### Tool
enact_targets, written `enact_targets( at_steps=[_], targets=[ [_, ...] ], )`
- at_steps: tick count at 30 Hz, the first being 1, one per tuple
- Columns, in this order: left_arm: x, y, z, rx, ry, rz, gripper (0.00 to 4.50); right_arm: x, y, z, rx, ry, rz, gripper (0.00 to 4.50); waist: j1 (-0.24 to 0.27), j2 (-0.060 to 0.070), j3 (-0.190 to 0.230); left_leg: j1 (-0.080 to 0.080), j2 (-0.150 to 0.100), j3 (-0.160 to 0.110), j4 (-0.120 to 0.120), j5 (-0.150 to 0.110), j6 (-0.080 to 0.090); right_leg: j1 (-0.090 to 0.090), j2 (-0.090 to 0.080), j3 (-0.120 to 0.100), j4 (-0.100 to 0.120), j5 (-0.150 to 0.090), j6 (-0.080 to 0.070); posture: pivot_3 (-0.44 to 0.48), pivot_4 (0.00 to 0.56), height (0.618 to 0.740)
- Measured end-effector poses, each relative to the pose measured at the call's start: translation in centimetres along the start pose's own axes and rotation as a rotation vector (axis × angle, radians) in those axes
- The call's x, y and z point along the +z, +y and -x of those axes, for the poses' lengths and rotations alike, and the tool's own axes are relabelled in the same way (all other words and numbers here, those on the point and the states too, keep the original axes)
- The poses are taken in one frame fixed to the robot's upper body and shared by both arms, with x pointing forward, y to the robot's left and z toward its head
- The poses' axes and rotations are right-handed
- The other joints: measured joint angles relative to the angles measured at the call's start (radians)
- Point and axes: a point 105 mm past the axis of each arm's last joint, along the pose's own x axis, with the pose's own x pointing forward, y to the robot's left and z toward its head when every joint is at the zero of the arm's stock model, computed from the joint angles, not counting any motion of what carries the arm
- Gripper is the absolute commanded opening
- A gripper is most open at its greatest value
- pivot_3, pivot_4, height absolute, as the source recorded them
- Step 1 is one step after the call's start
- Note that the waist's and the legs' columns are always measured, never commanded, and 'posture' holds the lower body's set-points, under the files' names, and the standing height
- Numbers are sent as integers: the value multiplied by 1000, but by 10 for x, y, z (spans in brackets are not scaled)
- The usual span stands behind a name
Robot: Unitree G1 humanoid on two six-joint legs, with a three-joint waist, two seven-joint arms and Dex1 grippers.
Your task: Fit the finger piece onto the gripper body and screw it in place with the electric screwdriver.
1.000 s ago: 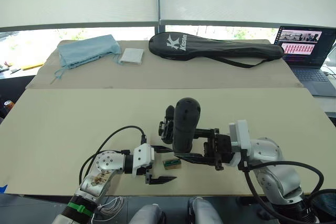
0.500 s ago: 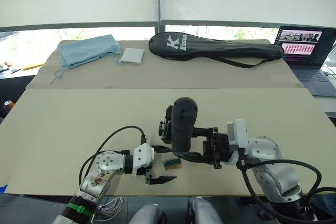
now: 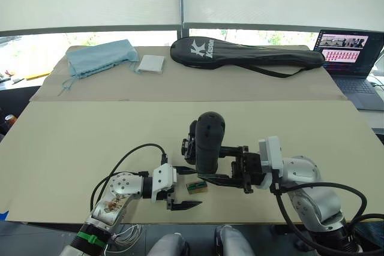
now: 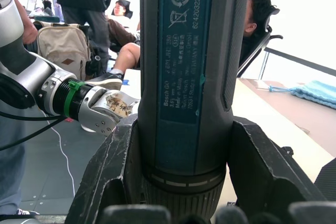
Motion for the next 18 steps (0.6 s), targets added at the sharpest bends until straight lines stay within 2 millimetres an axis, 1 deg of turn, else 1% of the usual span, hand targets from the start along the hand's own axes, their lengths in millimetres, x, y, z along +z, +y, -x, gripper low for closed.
enact_targets(
  at_steps=[18],
  targets=[
    [1, 1, -1, 8, 11, 23, 4500, 0, 1, -2, 7, 2, -2, 1900, 1, 0, 0, 0, 0, 0, 0, 0, 0, 0, 0, 0, 0, 0, 0, 0, 150, 740]
  ],
)
